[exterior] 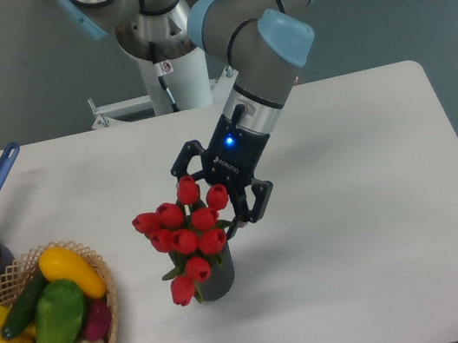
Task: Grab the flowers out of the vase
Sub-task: 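Position the gripper fingers around the tulip stems below the blooms, then close the gripper on the bunch of tulip stems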
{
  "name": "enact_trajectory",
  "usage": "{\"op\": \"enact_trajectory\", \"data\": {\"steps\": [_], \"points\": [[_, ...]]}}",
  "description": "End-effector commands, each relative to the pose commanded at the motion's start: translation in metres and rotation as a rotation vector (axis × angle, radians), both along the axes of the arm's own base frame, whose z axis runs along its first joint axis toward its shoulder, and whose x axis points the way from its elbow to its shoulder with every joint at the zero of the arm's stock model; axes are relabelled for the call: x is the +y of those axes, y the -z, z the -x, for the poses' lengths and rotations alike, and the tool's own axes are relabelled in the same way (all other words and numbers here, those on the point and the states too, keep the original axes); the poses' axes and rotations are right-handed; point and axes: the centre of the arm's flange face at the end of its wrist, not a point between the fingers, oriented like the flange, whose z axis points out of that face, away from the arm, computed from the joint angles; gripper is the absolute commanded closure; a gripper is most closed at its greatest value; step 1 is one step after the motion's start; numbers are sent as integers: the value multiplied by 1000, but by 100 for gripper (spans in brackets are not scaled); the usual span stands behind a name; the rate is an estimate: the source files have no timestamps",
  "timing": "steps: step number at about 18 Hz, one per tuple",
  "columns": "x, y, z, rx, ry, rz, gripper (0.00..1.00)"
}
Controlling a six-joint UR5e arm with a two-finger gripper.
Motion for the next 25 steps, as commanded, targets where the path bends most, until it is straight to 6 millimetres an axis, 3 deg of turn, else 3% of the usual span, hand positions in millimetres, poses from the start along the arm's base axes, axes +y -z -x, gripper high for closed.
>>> {"op": "enact_trajectory", "data": {"steps": [15,17,22,25], "points": [[21,5,10,-11,26,-33,2],[23,15,11,-34,33,-39,2],[20,17,12,-61,20,-42,1],[20,19,10,-61,22,-41,9]]}}
